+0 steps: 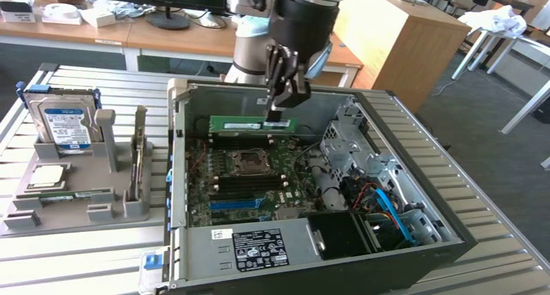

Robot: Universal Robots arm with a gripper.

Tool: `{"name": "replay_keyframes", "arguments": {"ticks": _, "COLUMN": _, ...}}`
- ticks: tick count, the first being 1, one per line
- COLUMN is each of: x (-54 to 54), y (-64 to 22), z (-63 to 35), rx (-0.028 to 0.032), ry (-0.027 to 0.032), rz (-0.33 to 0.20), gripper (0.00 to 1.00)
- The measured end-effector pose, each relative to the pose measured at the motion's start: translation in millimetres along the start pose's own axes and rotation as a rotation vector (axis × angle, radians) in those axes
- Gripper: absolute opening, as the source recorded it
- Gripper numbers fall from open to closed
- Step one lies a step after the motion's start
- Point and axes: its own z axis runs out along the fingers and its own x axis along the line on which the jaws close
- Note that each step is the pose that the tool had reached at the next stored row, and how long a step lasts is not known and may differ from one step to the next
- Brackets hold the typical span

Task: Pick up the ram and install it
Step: 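Pick up the ram and move it above insertion slot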

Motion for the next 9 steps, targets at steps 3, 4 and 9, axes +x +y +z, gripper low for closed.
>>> {"name": "replay_keyframes", "arguments": {"ticks": 3, "x": 0.1, "y": -7.9, "z": -0.3, "rx": 0.0000, "ry": 0.0000, "rz": 0.000, "gripper": 0.11}}
{"name": "replay_keyframes", "arguments": {"ticks": 4, "x": 0.2, "y": -10.5, "z": -0.3, "rx": 0.0000, "ry": 0.0000, "rz": 0.000, "gripper": 0.11}}
{"name": "replay_keyframes", "arguments": {"ticks": 9, "x": 0.3, "y": -23.0, "z": -0.8, "rx": 0.0001, "ry": 0.0000, "rz": 0.000, "gripper": 0.11}}
